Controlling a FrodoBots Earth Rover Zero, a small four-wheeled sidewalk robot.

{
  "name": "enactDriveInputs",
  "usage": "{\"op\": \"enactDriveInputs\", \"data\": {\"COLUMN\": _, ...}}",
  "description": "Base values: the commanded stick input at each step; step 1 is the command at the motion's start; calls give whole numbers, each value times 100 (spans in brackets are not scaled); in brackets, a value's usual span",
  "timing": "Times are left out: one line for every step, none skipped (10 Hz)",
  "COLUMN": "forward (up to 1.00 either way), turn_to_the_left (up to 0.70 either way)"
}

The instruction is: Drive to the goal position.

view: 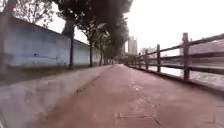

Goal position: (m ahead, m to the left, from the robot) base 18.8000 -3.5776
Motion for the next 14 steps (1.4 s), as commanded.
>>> {"op": "enactDriveInputs", "data": {"forward": 100, "turn_to_the_left": 0}}
{"op": "enactDriveInputs", "data": {"forward": 100, "turn_to_the_left": 0}}
{"op": "enactDriveInputs", "data": {"forward": 100, "turn_to_the_left": 0}}
{"op": "enactDriveInputs", "data": {"forward": 100, "turn_to_the_left": -7}}
{"op": "enactDriveInputs", "data": {"forward": 100, "turn_to_the_left": -7}}
{"op": "enactDriveInputs", "data": {"forward": 100, "turn_to_the_left": 0}}
{"op": "enactDriveInputs", "data": {"forward": 100, "turn_to_the_left": 0}}
{"op": "enactDriveInputs", "data": {"forward": 100, "turn_to_the_left": 0}}
{"op": "enactDriveInputs", "data": {"forward": 100, "turn_to_the_left": 0}}
{"op": "enactDriveInputs", "data": {"forward": 100, "turn_to_the_left": -34}}
{"op": "enactDriveInputs", "data": {"forward": 100, "turn_to_the_left": 0}}
{"op": "enactDriveInputs", "data": {"forward": 100, "turn_to_the_left": 0}}
{"op": "enactDriveInputs", "data": {"forward": 100, "turn_to_the_left": 0}}
{"op": "enactDriveInputs", "data": {"forward": 100, "turn_to_the_left": 0}}
